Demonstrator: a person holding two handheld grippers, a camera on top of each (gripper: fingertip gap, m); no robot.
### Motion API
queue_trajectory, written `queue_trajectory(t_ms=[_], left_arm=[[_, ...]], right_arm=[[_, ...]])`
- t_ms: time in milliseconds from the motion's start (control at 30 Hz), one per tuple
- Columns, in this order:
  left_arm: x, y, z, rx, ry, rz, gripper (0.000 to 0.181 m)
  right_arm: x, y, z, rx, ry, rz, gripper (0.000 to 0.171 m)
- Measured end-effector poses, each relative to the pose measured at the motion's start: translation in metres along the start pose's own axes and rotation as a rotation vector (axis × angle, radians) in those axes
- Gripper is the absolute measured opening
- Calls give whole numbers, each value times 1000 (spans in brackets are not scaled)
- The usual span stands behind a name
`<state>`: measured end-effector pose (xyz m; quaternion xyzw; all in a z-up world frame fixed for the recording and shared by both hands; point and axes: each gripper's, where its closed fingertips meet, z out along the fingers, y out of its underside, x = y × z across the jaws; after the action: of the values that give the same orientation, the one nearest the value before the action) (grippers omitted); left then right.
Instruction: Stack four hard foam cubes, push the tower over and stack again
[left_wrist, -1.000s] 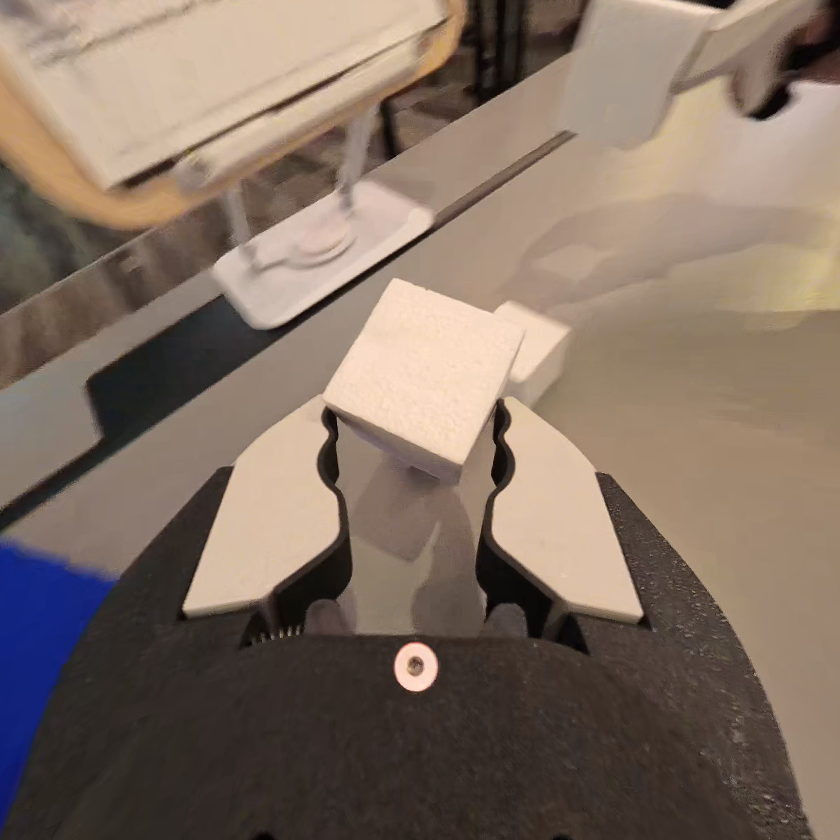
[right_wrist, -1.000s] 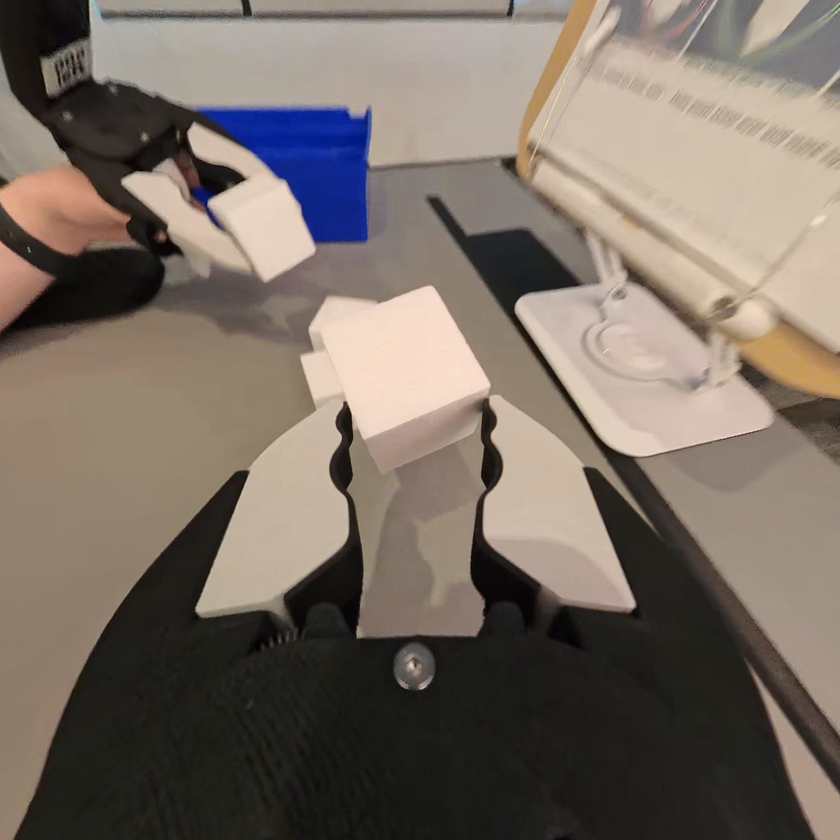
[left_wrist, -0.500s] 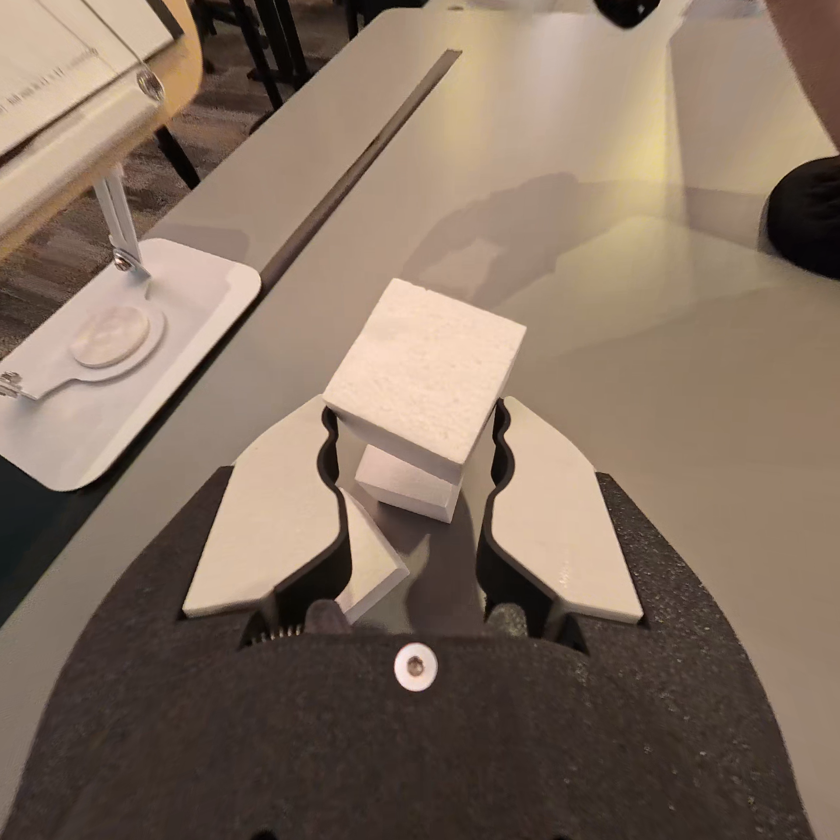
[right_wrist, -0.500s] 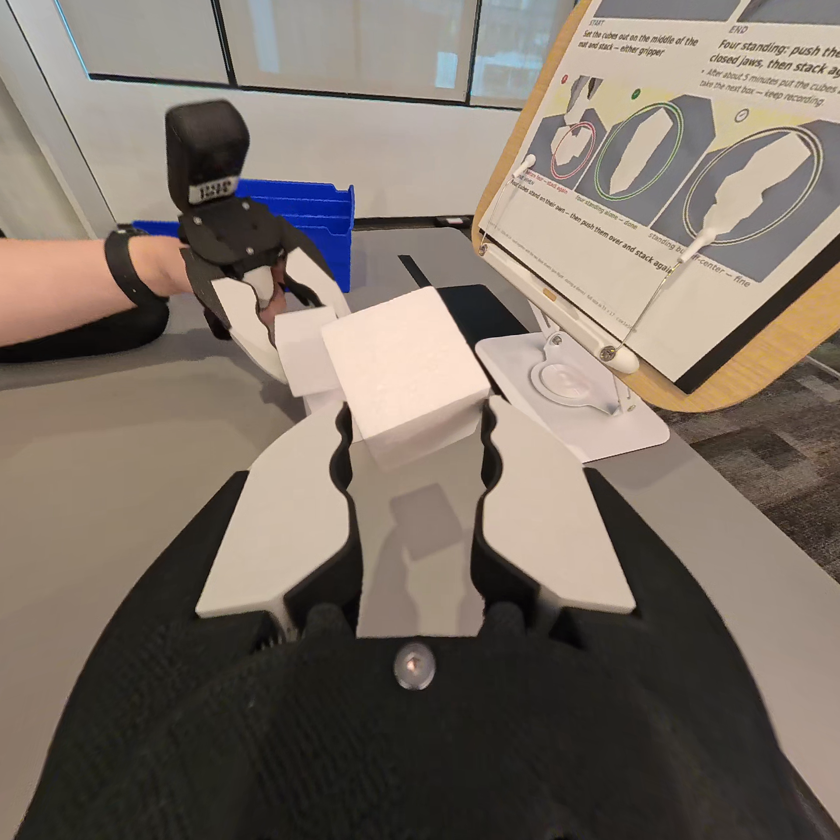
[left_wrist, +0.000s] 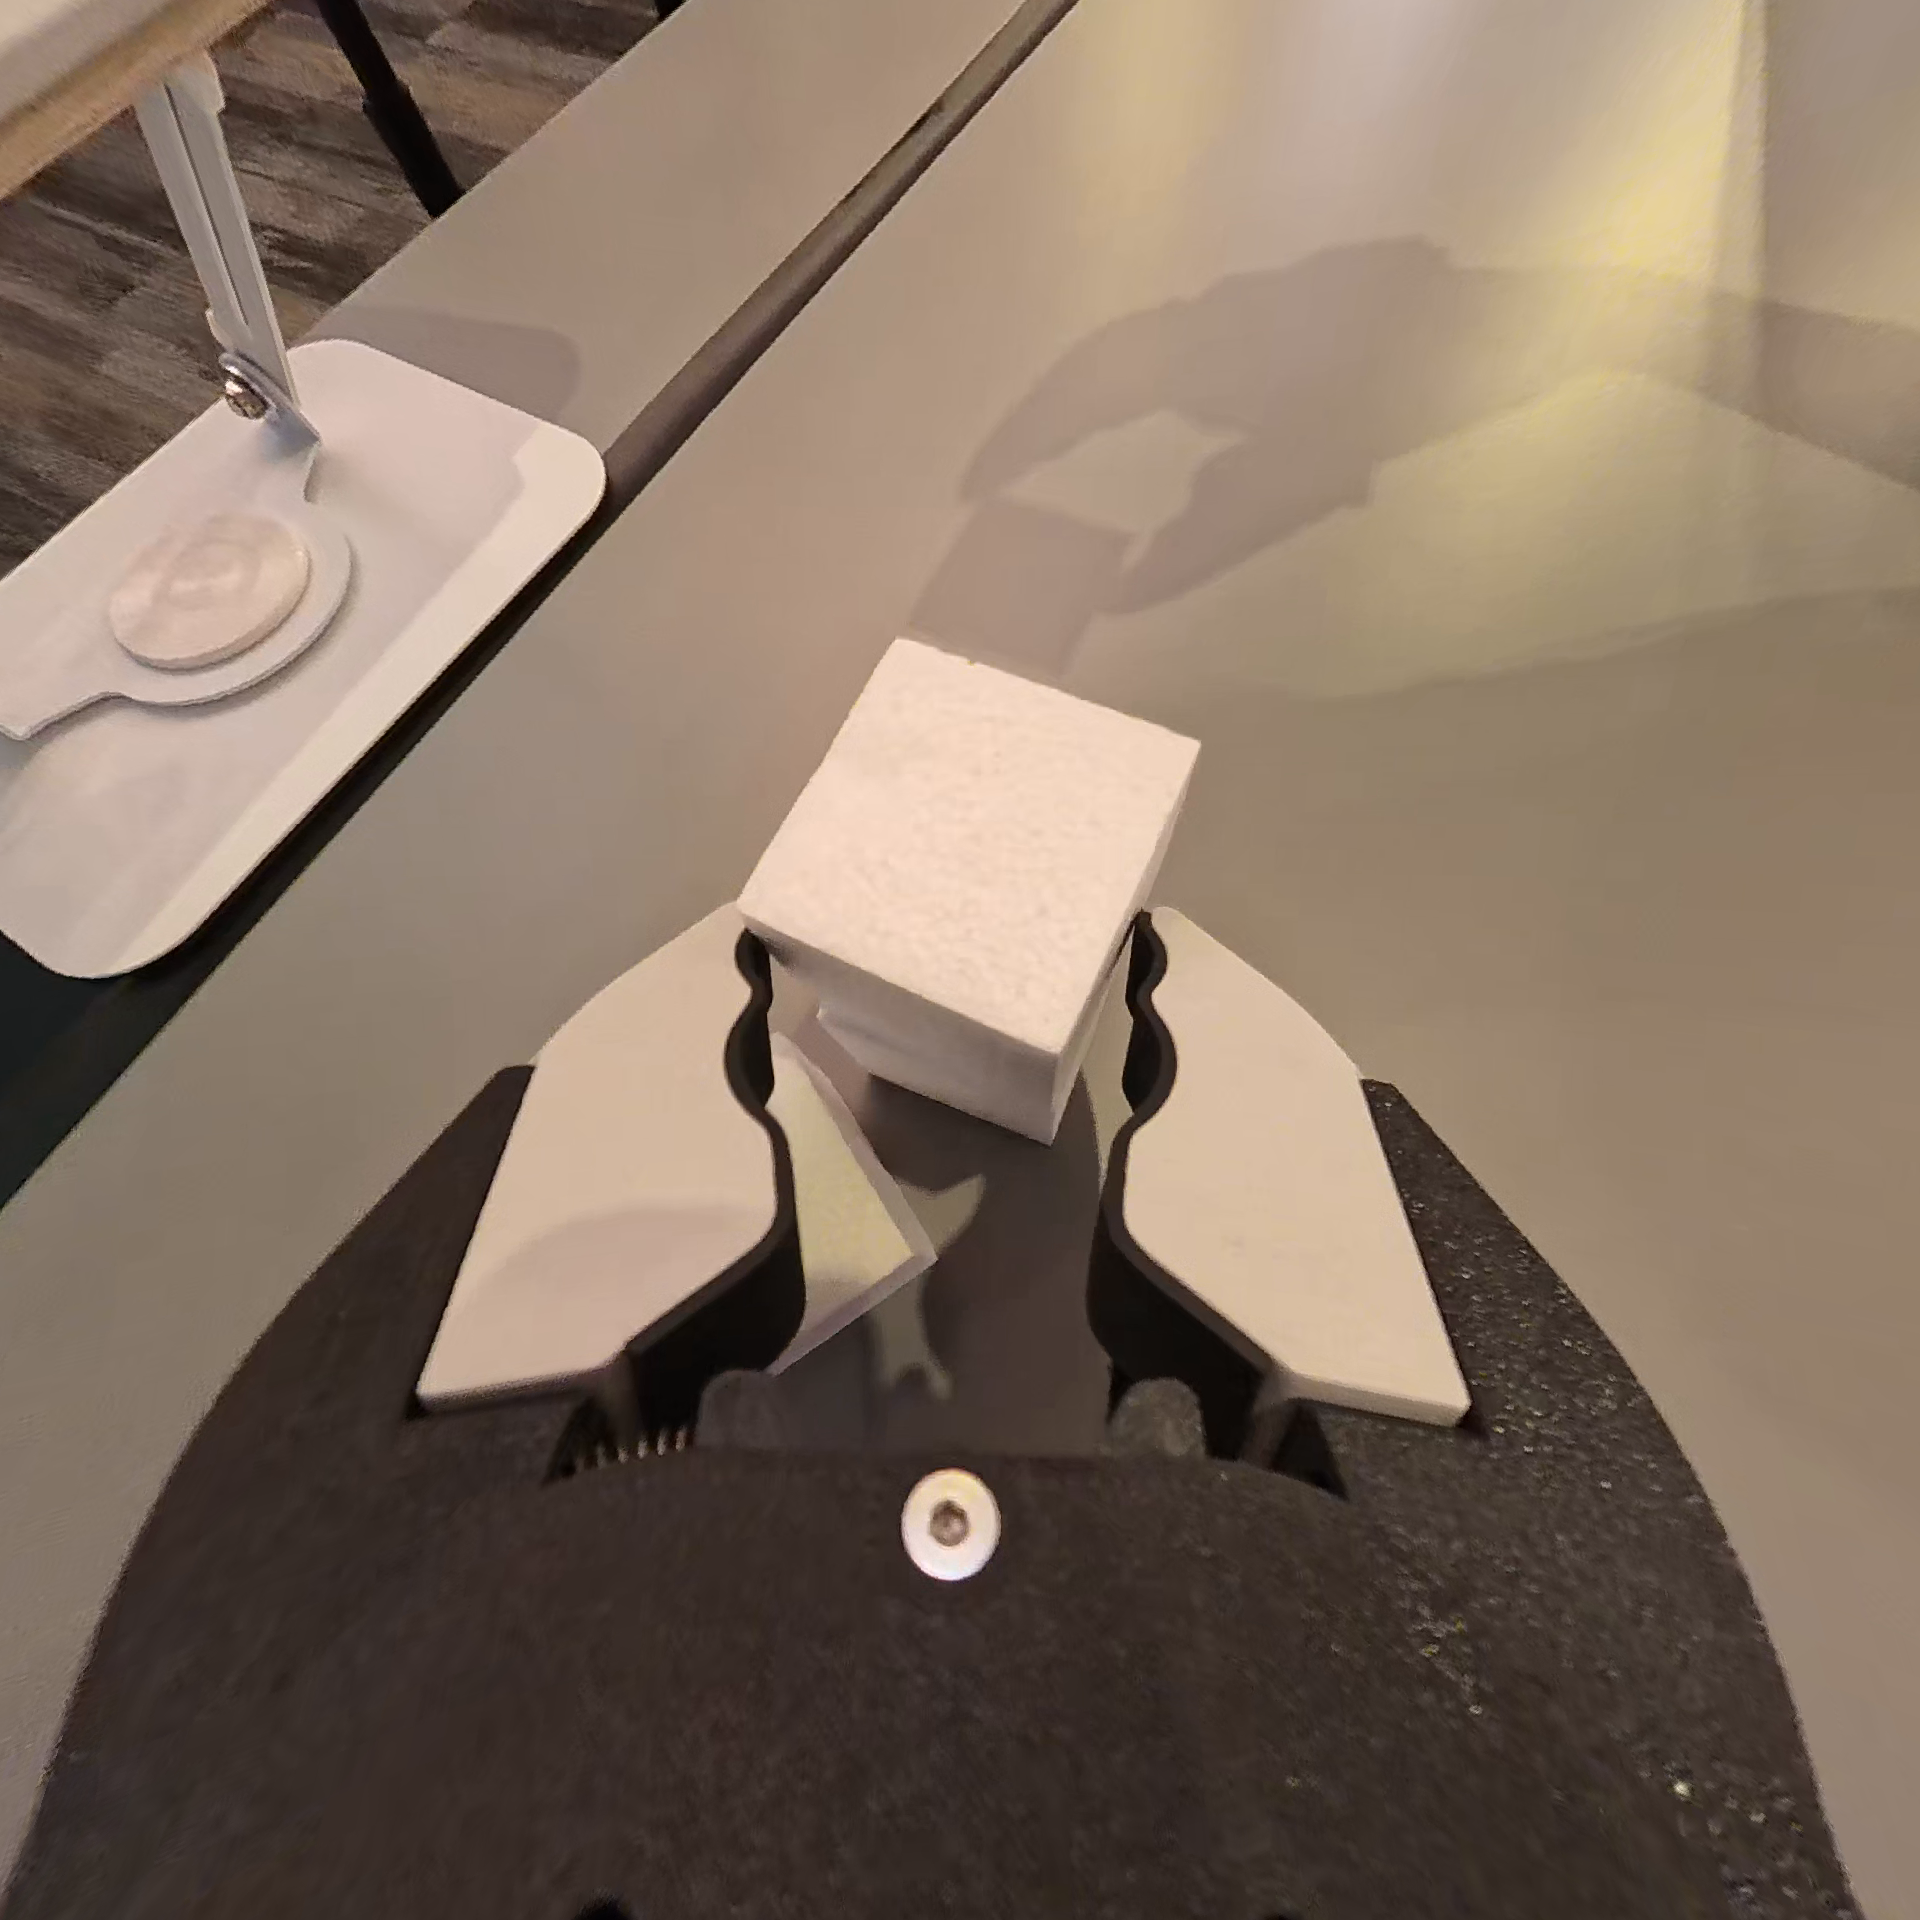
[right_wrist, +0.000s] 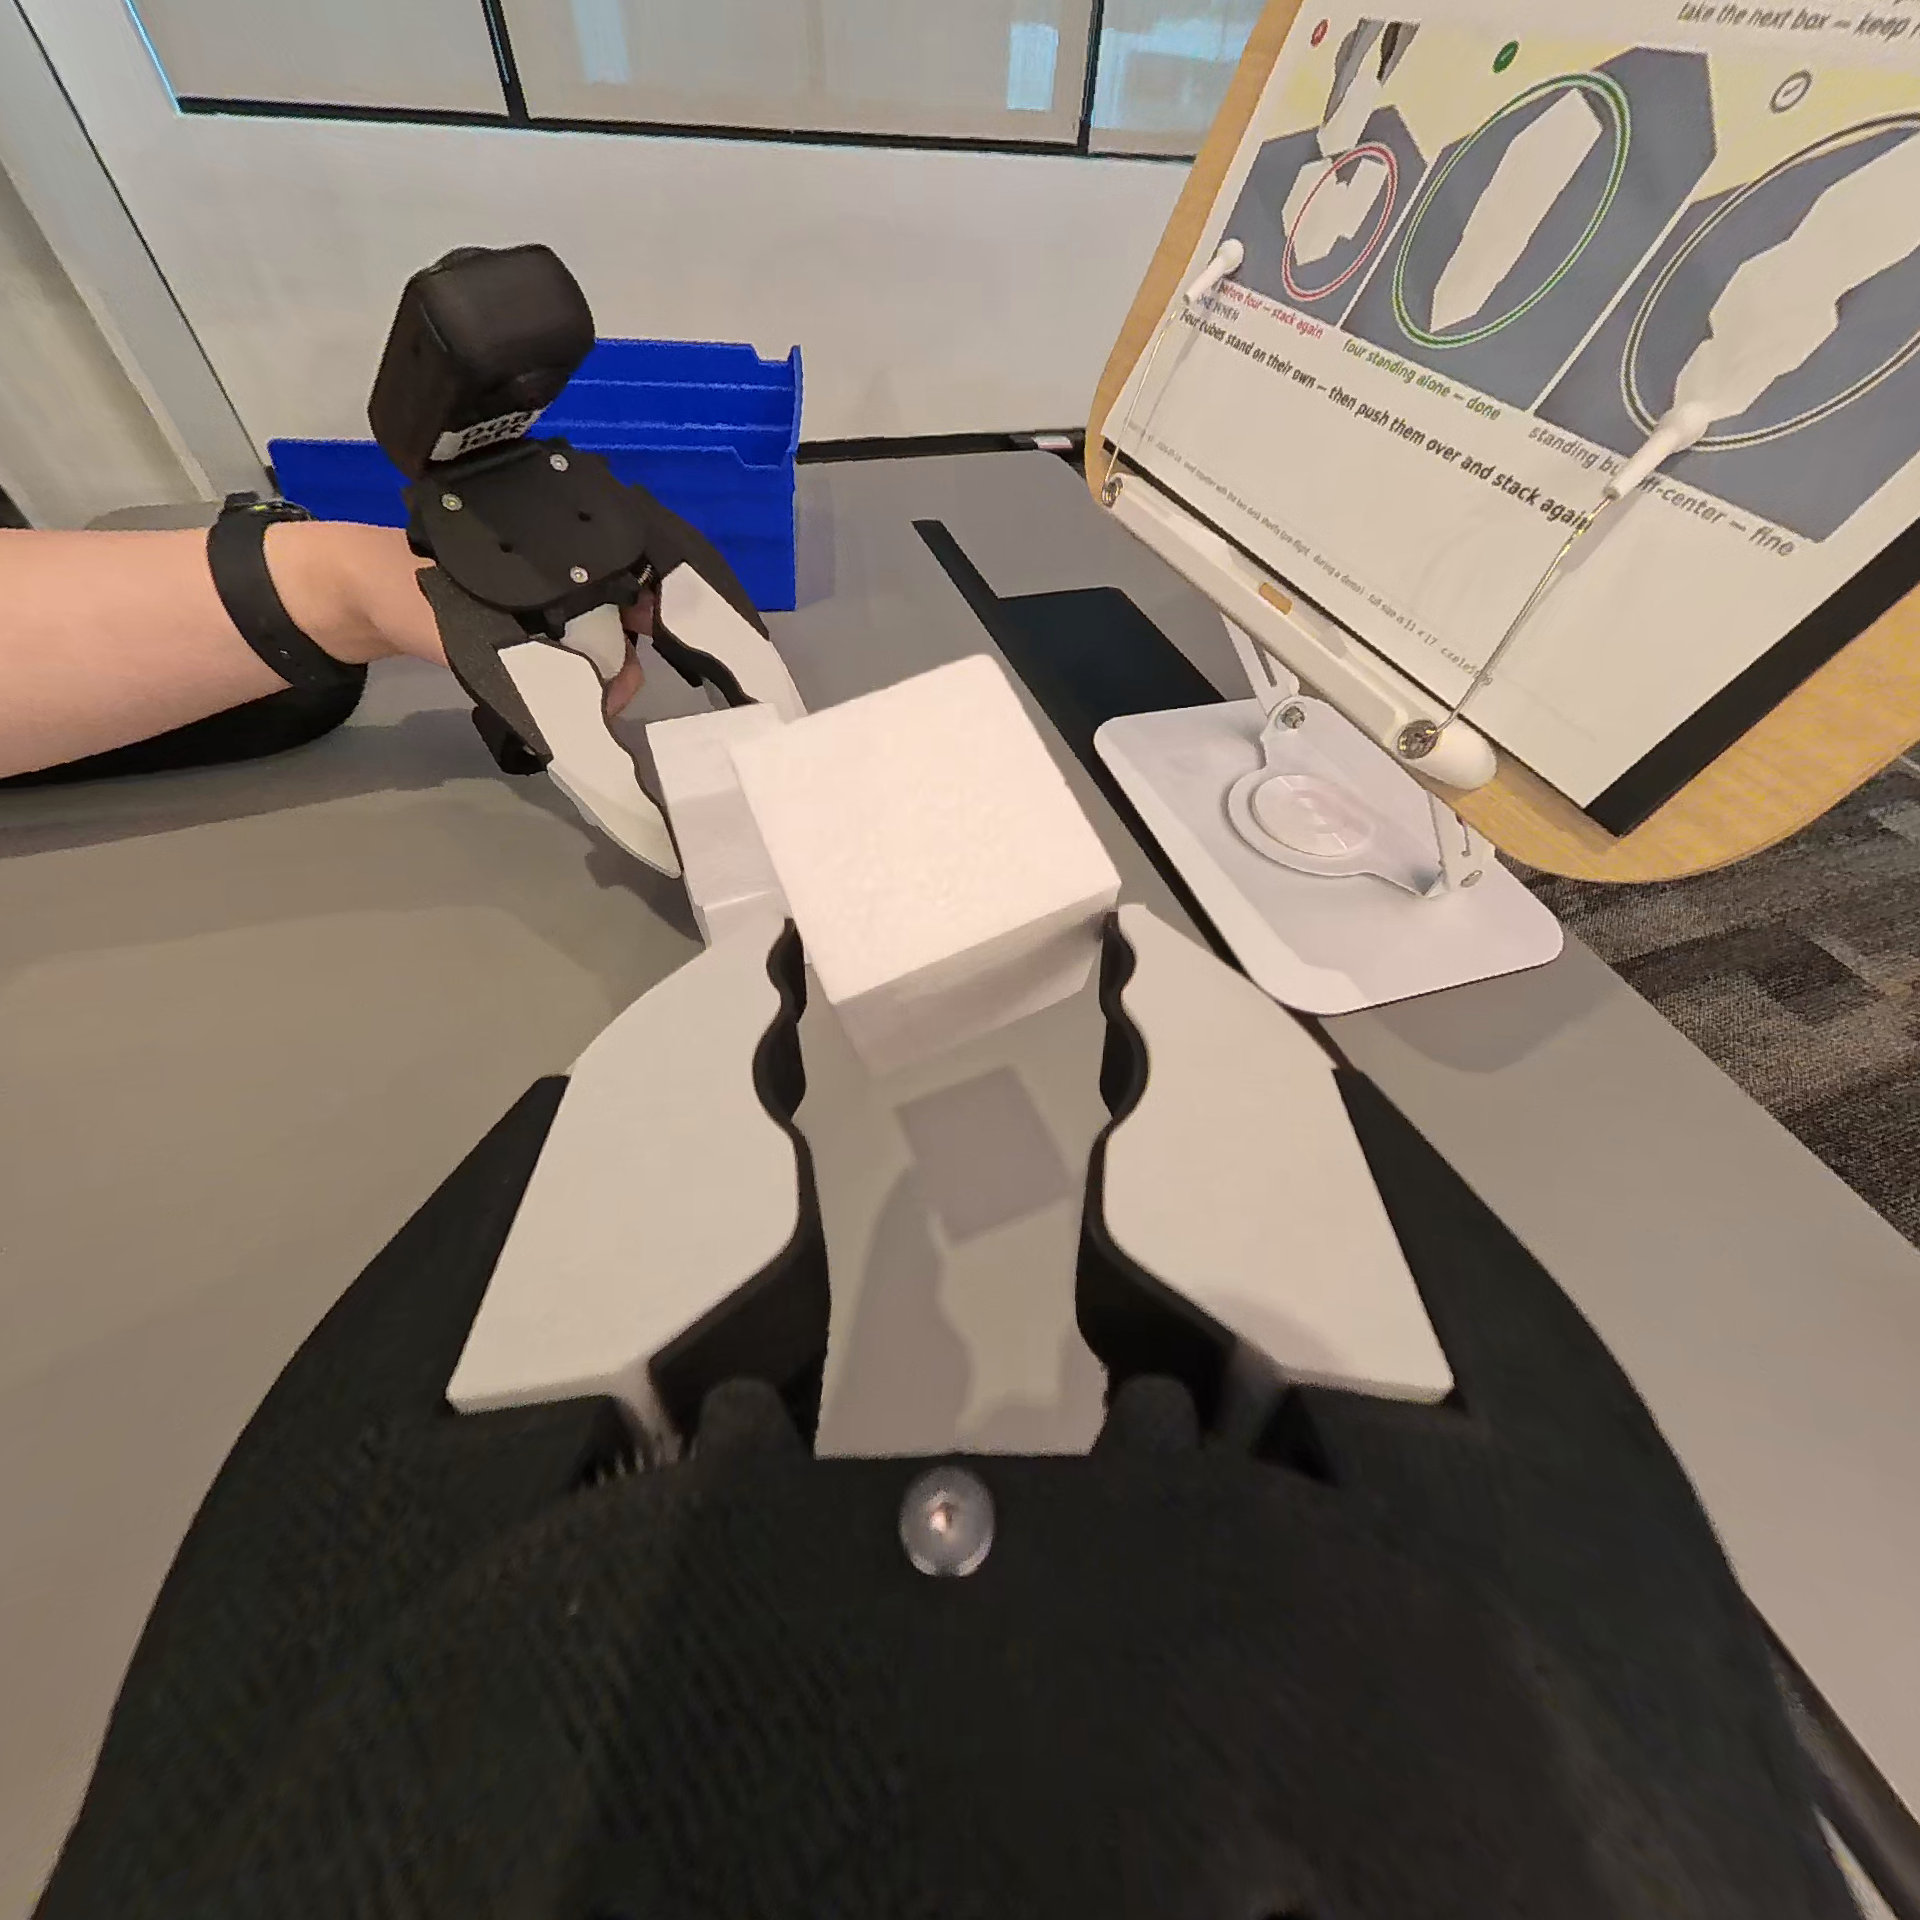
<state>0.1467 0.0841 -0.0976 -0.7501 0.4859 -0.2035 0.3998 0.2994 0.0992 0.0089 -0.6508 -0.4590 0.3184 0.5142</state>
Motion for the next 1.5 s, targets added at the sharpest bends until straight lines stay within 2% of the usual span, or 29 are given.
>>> queue_trajectory(t_ms=[200, 267, 433, 600, 667, 867, 1033, 1100, 1200, 1333, 1500], left_arm=[[1, 0, 4, -10, -8, -9, 68], [-1, 1, 5, -15, -25, -18, 87], [-6, 0, -19, 60, -61, -51, 98], [-49, 37, -47, 26, -392, -133, 104], [-50, 45, -46, 33, -444, -157, 109], [-47, 62, -22, -19, -456, -226, 101], [-52, 65, -14, -40, -485, -235, 83], [-51, 64, -13, -31, -459, -244, 62], [-51, 65, -15, -25, -439, -265, 61], [-55, 75, -35, -50, -469, -317, 61], [-61, 67, -72, 67, -479, -422, 61]], right_arm=[[2, 10, 4, -30, -6, 18, 56], [2, 13, 5, -43, -6, 18, 56], [-2, 6, 15, -25, -14, 25, 56], [-15, -18, 48, -9, 8, 38, 55], [-24, -22, 61, -29, 20, 0, 55], [-41, -26, 80, -49, 16, -21, 55], [-56, -20, 95, -85, -28, -13, 56], [-63, -22, 102, -95, -32, -16, 56], [-74, -29, 112, -84, -35, 10, 55], [-82, -20, 123, -167, -21, -3, 56], [-78, -13, 126, -228, 1, 9, 56]])
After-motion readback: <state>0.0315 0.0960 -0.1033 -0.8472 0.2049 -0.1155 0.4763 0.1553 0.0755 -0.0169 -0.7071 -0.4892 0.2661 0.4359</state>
